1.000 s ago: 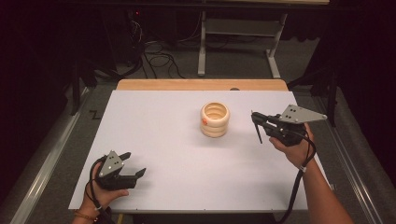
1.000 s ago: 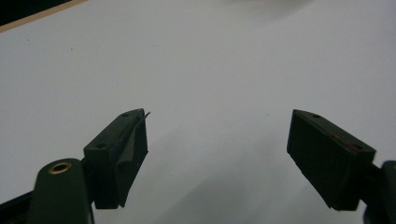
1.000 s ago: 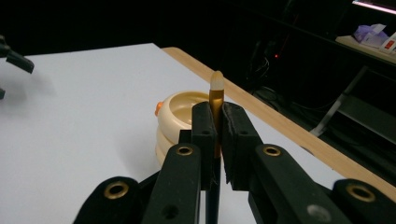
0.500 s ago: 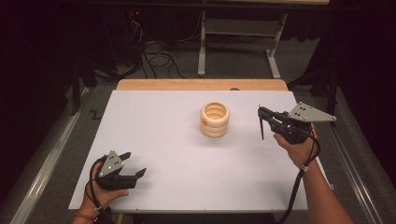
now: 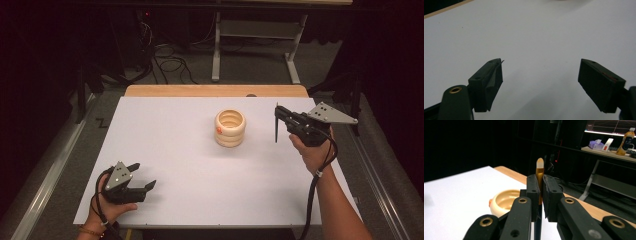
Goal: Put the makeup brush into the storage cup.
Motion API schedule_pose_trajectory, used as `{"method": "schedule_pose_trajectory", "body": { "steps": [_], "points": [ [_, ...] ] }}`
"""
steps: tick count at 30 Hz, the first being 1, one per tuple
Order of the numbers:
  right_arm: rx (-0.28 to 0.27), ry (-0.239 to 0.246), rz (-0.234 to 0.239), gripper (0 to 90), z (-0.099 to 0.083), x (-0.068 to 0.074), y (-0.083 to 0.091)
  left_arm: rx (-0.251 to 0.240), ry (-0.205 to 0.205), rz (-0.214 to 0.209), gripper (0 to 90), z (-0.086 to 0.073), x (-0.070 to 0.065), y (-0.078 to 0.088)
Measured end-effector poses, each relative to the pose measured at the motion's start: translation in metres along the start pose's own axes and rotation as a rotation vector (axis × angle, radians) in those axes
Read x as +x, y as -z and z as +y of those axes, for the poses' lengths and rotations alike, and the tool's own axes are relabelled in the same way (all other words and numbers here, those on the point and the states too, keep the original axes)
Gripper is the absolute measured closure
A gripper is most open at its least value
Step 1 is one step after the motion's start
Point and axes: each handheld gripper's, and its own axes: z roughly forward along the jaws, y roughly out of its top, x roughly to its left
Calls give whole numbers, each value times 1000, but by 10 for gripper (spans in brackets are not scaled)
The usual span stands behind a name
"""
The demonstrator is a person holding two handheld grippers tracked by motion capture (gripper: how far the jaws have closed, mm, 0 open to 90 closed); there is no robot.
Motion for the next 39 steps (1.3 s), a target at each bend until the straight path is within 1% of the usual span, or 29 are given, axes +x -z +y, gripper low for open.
{"method": "schedule_pose_trajectory", "body": {
  "steps": [1, 2, 4, 6, 8, 11, 14, 15, 23, 26, 28, 30, 36, 39],
  "points": [
    [0, 0, 0, 859, 0, 0, 0, 0, 0, 0, 206, 0, 0, 0],
    [-13, -15, -2, 860, 1, 1, -2, -2, 1, 0, 206, 0, 0, 0],
    [-30, -26, 5, 859, 1, 3, -5, -3, 2, -1, 206, 0, 0, 0],
    [-34, -25, 3, 860, 2, 5, -7, -4, 0, 1, 206, 0, 0, 0],
    [-36, -20, 14, 860, 3, 9, -12, -4, 0, 2, 206, 0, 0, 0],
    [-41, -1, 21, 860, 6, 14, -16, -2, -3, 10, 195, 0, -1, 0],
    [-53, -7, 19, 859, 8, 16, -19, -3, -4, 7, 194, 0, -1, -1],
    [-52, -10, 26, 859, 8, 16, -20, -4, -5, 7, 194, 0, -1, -1],
    [-38, -14, 26, 859, 8, 18, -29, -10, -5, 4, 194, 0, -1, 0],
    [-39, -16, 21, 859, 12, 19, -32, -14, -3, 7, 193, 0, -1, 1],
    [-49, -26, 19, 859, 14, 20, -34, -16, -1, 6, 192, 0, -1, 2],
    [-52, -23, 16, 860, 16, 21, -35, -16, -1, 7, 188, 0, -1, 1],
    [-58, -33, 20, 859, 20, 22, -42, -20, -1, 12, 188, 0, -1, 2],
    [-66, -40, 23, 859, 21, 23, -45, -16, -1, 5, 188, 0, -1, 1]
  ]
}}
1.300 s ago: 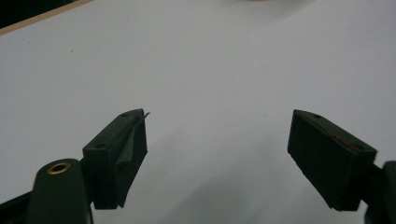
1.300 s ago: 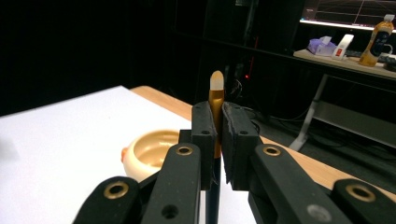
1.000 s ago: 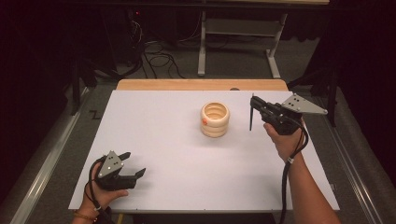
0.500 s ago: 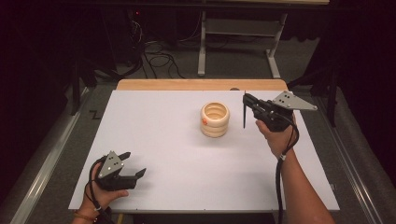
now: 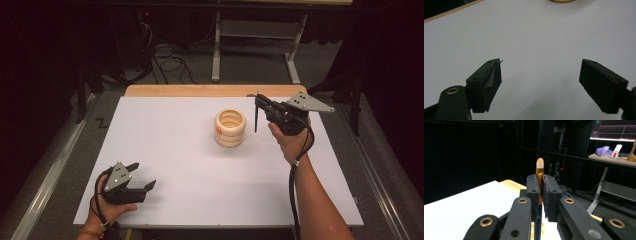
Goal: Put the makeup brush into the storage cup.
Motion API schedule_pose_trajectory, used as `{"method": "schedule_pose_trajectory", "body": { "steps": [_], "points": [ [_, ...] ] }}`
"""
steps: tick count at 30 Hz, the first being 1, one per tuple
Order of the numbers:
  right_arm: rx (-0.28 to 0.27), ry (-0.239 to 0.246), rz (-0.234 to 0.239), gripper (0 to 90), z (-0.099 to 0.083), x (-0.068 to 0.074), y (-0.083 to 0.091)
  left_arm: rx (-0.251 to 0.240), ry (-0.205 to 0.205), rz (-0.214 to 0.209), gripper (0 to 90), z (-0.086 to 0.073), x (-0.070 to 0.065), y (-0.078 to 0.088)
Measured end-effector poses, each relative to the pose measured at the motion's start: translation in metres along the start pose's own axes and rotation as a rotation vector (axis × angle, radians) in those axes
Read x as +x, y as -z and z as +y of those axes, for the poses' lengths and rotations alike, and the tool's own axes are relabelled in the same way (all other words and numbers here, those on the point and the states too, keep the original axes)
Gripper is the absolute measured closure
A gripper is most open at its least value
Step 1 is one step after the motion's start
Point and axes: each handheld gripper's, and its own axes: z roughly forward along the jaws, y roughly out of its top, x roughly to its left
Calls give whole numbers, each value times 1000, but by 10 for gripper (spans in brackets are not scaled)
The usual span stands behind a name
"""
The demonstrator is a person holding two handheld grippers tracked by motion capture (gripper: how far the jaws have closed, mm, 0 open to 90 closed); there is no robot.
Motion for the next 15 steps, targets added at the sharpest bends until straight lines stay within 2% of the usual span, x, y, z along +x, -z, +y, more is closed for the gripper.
{"method": "schedule_pose_trajectory", "body": {
  "steps": [4, 5, 15],
  "points": [
    [-6, 5, 6, 859, 3, 1, -2, 3, 1, -3, 190, 0, 0, -1],
    [-9, -8, 8, 859, 4, 1, -3, 3, 1, -3, 190, 0, 0, -1],
    [-14, -16, 13, 859, 10, 1, -14, 6, 3, -4, 191, 0, 2, -3]
  ]
}}
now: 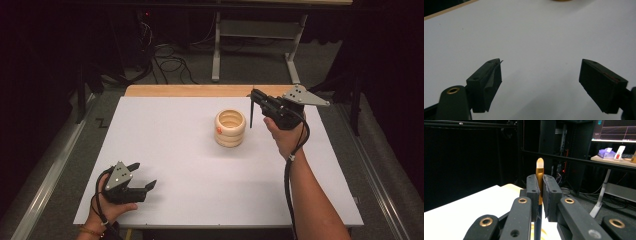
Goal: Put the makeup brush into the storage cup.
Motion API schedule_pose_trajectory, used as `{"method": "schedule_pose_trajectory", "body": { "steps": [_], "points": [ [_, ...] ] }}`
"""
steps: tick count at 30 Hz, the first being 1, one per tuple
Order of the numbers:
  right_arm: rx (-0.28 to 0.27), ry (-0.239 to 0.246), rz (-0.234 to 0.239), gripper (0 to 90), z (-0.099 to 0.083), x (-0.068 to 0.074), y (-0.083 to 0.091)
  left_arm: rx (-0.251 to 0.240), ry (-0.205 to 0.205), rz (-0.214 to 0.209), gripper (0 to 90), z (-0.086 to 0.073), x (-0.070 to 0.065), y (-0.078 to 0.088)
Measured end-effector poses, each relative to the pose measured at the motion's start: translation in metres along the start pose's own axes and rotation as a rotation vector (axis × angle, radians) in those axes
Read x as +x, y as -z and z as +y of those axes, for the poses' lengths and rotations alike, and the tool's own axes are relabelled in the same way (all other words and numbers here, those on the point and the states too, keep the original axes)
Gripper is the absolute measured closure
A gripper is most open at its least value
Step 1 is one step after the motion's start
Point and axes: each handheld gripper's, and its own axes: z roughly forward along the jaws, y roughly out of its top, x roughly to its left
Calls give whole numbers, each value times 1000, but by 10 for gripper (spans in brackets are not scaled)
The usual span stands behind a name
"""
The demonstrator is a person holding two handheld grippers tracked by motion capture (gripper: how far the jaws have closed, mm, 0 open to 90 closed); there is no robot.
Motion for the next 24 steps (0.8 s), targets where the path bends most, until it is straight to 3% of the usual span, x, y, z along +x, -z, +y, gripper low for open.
{"method": "schedule_pose_trajectory", "body": {
  "steps": [12, 24],
  "points": [
    [-2, 6, 14, 860, 2, 4, -11, 6, 3, -7, 191, 0, 2, -5],
    [-14, -19, 14, 860, 4, 4, -21, 14, -4, -12, 190, 1, 2, -7]
  ]
}}
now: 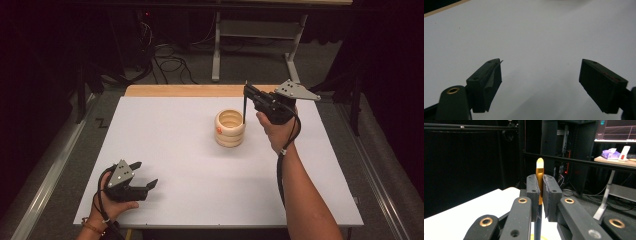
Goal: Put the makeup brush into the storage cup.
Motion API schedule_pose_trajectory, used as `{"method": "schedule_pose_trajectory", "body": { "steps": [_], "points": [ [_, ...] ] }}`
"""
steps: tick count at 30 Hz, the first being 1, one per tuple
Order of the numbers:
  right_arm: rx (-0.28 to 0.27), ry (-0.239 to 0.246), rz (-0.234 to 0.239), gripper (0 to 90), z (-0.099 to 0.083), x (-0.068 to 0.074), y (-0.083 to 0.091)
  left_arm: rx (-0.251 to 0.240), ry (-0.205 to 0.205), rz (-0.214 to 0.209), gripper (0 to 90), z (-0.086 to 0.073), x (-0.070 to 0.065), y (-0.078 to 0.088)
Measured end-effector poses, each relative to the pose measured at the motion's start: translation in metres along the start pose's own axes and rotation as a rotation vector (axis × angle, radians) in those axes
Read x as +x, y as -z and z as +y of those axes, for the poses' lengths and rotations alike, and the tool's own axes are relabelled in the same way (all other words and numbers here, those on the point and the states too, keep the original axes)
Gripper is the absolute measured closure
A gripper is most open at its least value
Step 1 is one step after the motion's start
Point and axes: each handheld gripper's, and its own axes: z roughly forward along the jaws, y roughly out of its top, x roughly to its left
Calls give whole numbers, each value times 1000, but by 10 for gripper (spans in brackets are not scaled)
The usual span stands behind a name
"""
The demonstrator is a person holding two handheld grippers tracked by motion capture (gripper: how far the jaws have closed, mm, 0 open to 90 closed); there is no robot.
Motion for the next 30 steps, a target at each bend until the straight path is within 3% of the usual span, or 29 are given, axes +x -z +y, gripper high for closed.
{"method": "schedule_pose_trajectory", "body": {
  "steps": [12, 21, 30],
  "points": [
    [8, -13, 13, 859, -2, 4, -15, -5, 3, -8, 191, 0, 0, 1],
    [24, 8, 4, 860, -5, 8, -32, 0, -3, -17, 191, 0, -1, 1],
    [37, -26, 16, 859, -12, 5, -41, -2, -1, -20, 191, 0, -2, 1]
  ]
}}
